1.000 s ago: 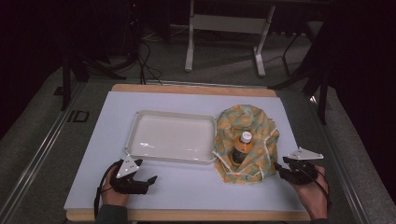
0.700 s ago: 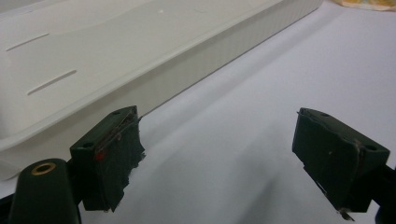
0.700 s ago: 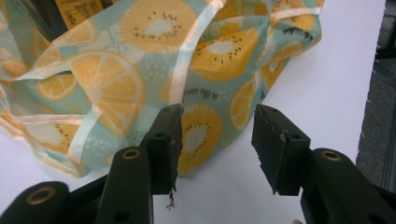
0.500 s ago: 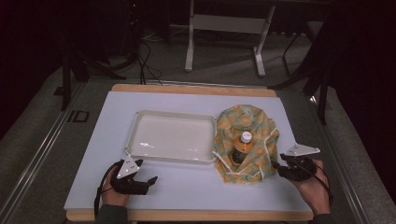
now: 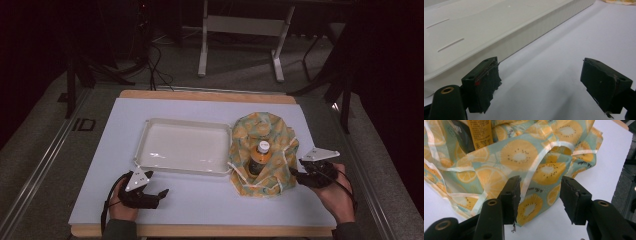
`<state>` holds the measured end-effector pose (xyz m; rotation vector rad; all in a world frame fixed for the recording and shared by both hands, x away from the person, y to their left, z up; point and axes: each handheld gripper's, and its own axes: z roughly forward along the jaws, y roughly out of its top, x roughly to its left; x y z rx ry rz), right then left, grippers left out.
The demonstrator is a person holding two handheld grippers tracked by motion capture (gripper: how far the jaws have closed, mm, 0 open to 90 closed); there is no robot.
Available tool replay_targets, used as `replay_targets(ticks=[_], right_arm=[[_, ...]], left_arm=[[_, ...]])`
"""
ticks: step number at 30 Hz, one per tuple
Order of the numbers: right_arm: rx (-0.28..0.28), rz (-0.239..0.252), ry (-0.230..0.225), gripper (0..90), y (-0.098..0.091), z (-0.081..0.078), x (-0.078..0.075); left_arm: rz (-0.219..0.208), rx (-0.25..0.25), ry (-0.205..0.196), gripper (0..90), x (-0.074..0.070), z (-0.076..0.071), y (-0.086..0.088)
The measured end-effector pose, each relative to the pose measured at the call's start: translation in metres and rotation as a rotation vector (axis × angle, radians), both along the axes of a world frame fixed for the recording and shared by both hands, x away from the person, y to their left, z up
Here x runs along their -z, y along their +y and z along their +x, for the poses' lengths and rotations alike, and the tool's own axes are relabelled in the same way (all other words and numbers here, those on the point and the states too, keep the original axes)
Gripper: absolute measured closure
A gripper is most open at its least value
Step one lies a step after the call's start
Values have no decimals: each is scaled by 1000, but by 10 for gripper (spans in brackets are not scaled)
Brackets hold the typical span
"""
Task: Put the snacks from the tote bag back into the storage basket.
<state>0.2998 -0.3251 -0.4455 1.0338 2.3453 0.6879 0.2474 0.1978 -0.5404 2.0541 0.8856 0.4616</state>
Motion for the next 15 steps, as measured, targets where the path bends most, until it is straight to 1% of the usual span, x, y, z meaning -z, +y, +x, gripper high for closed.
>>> replay_targets(ticks=[2, 6, 9, 15], right_arm=[[-5, -2, 2, 505, 1, 1, -2], [-21, -21, 2, 505, 3, 3, -6], [-27, -21, -1, 503, 4, 4, -9], [-51, -36, 2, 507, 8, 7, -11]], left_arm=[[3, -2, 3, 158, 0, 0, 0], [2, -1, 5, 158, 0, 0, 0], [7, 1, 6, 158, 0, 1, -1], [10, 2, 11, 158, 0, 1, -1]])
